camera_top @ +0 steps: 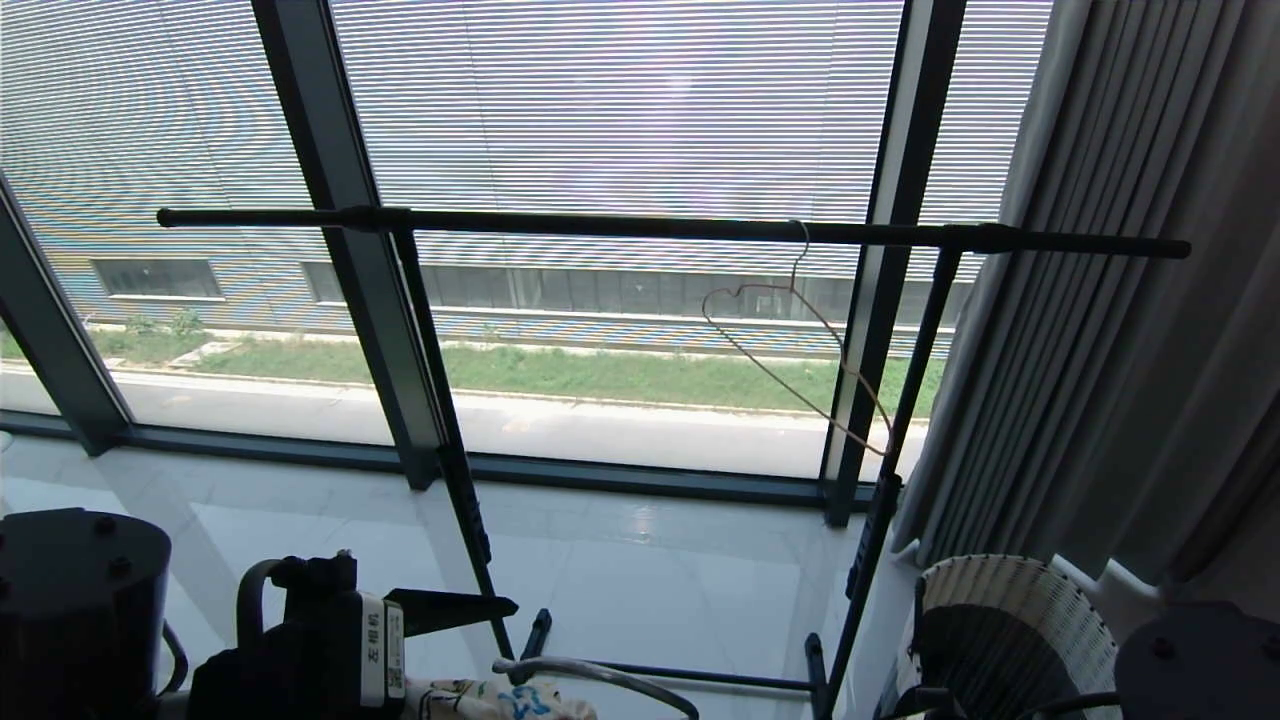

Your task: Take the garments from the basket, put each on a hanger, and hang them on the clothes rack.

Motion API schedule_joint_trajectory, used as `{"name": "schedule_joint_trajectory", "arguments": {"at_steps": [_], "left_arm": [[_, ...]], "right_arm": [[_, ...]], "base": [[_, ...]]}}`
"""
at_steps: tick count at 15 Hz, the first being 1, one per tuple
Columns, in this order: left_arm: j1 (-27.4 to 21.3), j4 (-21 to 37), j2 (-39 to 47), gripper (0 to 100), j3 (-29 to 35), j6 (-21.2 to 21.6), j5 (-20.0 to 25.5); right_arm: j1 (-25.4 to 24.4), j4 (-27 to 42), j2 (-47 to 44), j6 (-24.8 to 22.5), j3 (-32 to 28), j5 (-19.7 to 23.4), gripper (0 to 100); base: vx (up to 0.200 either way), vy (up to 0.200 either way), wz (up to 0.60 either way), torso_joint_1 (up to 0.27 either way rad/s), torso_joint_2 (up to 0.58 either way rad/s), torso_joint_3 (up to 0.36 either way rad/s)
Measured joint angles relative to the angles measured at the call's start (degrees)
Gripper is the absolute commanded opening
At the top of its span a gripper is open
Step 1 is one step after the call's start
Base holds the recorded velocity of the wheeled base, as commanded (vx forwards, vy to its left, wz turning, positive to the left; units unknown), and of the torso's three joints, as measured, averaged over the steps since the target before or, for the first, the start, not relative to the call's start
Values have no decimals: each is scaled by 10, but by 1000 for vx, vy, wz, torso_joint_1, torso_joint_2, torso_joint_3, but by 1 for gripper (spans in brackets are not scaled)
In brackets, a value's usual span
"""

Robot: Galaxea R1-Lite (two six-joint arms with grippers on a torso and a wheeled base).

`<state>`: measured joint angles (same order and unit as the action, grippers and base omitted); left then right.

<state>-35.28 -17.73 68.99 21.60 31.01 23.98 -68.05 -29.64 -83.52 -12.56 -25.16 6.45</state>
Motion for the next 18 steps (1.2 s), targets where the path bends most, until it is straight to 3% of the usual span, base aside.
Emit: {"name": "schedule_joint_trajectory", "arguments": {"at_steps": [7, 8, 14, 18], "left_arm": [[-16, 0, -6, 0, -21, 17, 0], [-20, 0, -7, 0, -22, 17, 0], [-19, 0, -8, 0, -33, 16, -7], [37, -1, -11, 0, -52, -1, -25]], "right_arm": [[-10, 3, -2, -1, -3, -2, 0], [-10, 3, -2, -2, -3, -4, 100], [4, 1, -3, 0, 0, -48, 100], [44, 1, 4, 0, 3, -50, 100]], "base": [[0, 0, 0, 0, 0, 0], [0, 0, 0, 0, 0, 0], [0, 0, 0, 0, 0, 0], [0, 0, 0, 0, 0, 0]]}}
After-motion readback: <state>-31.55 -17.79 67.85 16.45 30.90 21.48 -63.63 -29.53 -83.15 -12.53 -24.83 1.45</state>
